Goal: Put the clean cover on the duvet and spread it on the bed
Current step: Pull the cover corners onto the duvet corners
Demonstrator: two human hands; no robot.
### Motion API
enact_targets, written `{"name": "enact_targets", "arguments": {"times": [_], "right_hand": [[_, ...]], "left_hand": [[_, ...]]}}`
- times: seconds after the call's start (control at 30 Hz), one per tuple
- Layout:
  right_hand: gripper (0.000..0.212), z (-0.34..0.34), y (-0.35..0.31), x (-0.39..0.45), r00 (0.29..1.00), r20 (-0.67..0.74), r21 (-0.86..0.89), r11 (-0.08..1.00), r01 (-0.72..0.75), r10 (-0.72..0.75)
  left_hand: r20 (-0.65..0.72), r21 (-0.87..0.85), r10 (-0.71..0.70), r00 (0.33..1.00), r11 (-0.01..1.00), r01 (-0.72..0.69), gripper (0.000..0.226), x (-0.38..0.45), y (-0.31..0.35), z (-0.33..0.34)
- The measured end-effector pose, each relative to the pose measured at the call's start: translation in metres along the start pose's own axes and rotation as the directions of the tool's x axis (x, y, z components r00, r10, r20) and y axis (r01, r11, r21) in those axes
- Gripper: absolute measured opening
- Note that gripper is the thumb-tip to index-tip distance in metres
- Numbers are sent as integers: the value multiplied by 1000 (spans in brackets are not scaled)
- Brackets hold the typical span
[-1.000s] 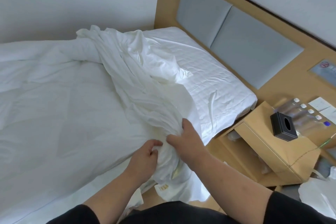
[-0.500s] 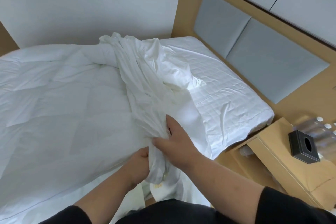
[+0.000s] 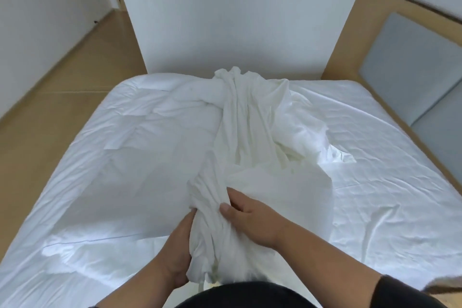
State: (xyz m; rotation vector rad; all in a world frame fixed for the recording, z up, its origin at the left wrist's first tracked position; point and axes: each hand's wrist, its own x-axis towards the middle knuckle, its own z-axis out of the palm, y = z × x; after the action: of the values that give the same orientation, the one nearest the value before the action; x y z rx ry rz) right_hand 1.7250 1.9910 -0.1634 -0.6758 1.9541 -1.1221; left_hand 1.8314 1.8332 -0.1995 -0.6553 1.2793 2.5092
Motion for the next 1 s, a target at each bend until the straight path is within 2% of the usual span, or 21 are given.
{"name": "enact_targets", "arguments": {"times": [0.1, 0.17, 0.27, 0.33, 0.47, 0.57, 0.6, 0.63, 0.67, 0.7, 0.73, 0.77, 0.8, 0.83, 0.9, 0.93, 0.97, 1.0], "right_hand": [[33, -30, 38, -23, 989, -96, -212, 973, 92, -115], [44, -45, 56, -37, 987, 27, -439, 885, 157, -161], [65, -47, 69, -30, 960, 242, -668, 693, 270, -141], [55, -41, 69, -15, 949, 261, -730, 607, 314, -176], [27, -31, 73, 5, 938, 300, -749, 567, 343, -171], [32, -33, 73, 14, 932, 327, -717, 601, 352, -156], [35, -37, 69, 17, 929, 336, -697, 622, 357, -157], [38, -43, 63, 20, 927, 339, -678, 641, 359, -161], [37, -48, 58, 23, 928, 333, -668, 652, 359, -170], [36, -54, 51, 26, 931, 318, -670, 653, 353, -177], [39, -58, 43, 30, 938, 297, -683, 647, 340, -179], [45, -62, 34, 33, 945, 272, -698, 639, 323, -180], [53, -64, 24, 37, 952, 244, -711, 633, 306, -186], [59, -66, 13, 41, 956, 216, -721, 628, 294, -200], [61, -69, -6, 49, 952, 182, -733, 612, 297, -245], [58, -70, -15, 50, 948, 184, -733, 607, 309, -260], [53, -69, -22, 51, 944, 197, -726, 608, 321, -264], [51, -69, -27, 50, 941, 216, -715, 614, 335, -261]], "left_hand": [[-84, -97, -36, 996, 995, 28, 74, 3, -3, 12], [-211, -131, -28, 977, 991, 0, 75, 2, -9, 16], [-272, -143, -37, 962, 990, -2, 73, 3, -16, 24], [-308, -143, -47, 950, 990, 3, 72, 4, -19, 29], [-400, -95, -34, 916, 995, -4, 65, -2, -21, 37], [-461, 10, -36, 887, 999, 45, 66, -8, -17, 49], [-512, 119, -12, 859, 989, 84, 66, -8, -15, 54], [-604, 271, 64, 795, 954, 128, 62, -8, -14, 58], [-701, 439, 222, 678, 883, 164, 52, -11, -12, 60], [-724, 587, 411, 554, 789, 181, 41, -17, -10, 63], [-672, 702, 573, 470, 694, 158, 34, -24, -7, 68], [-584, 789, 681, 441, 603, 115, 33, -29, -6, 73], [-502, 845, 722, 477, 528, 90, 36, -32, -5, 78], [-420, 886, 719, 554, 457, 79, 41, -32, -6, 84], [-311, 938, 626, 715, 324, 124, 63, -22, -12, 89], [-308, 944, 585, 750, 285, 166, 86, -13, -17, 84], [-336, 937, 565, 754, 278, 210, 104, -5, -19, 77], [-373, 925, 581, 723, 292, 242, 112, 1, -20, 71]]}}
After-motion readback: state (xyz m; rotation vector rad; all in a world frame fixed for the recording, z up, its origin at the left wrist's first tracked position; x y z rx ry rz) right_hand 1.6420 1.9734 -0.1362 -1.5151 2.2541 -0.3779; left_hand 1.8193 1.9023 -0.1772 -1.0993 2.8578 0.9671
